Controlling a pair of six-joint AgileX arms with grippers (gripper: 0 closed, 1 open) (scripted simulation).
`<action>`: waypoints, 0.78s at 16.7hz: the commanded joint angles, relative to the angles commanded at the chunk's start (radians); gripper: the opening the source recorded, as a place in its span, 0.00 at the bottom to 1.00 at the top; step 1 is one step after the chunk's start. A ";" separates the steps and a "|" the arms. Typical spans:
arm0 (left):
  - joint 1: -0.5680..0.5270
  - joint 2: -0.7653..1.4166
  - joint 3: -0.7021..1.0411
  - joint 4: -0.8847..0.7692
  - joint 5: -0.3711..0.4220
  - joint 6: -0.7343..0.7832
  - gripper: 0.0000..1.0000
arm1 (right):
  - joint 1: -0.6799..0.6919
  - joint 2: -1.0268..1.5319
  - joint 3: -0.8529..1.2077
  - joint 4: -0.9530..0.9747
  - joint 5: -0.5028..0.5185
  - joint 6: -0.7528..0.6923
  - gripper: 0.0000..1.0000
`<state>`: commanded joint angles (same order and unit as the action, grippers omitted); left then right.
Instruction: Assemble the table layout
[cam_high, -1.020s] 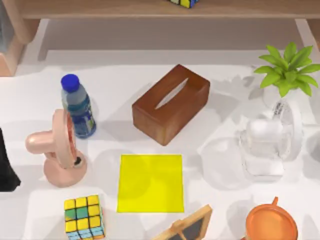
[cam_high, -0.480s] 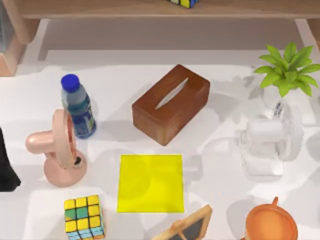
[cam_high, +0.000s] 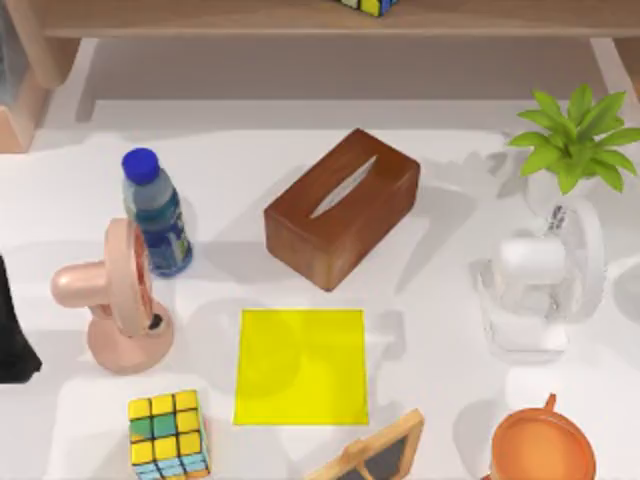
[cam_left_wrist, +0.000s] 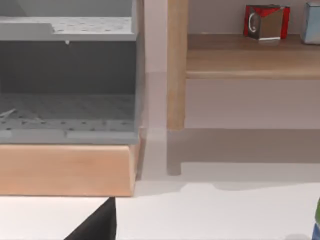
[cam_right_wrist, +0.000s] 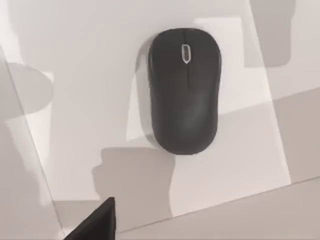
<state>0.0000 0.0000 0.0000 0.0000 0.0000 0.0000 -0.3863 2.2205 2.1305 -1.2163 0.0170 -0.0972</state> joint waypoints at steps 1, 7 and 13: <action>0.000 0.000 0.000 0.000 0.000 0.000 1.00 | 0.002 0.081 0.073 -0.034 -0.002 -0.007 1.00; 0.000 0.000 0.000 0.000 0.000 0.000 1.00 | 0.021 0.355 0.320 -0.130 -0.018 -0.030 1.00; 0.000 0.000 0.000 0.000 0.000 0.000 1.00 | 0.017 0.370 0.335 -0.132 -0.020 -0.030 1.00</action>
<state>0.0000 0.0000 0.0000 0.0000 0.0000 0.0000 -0.3688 2.5905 2.4650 -1.3487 -0.0030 -0.1267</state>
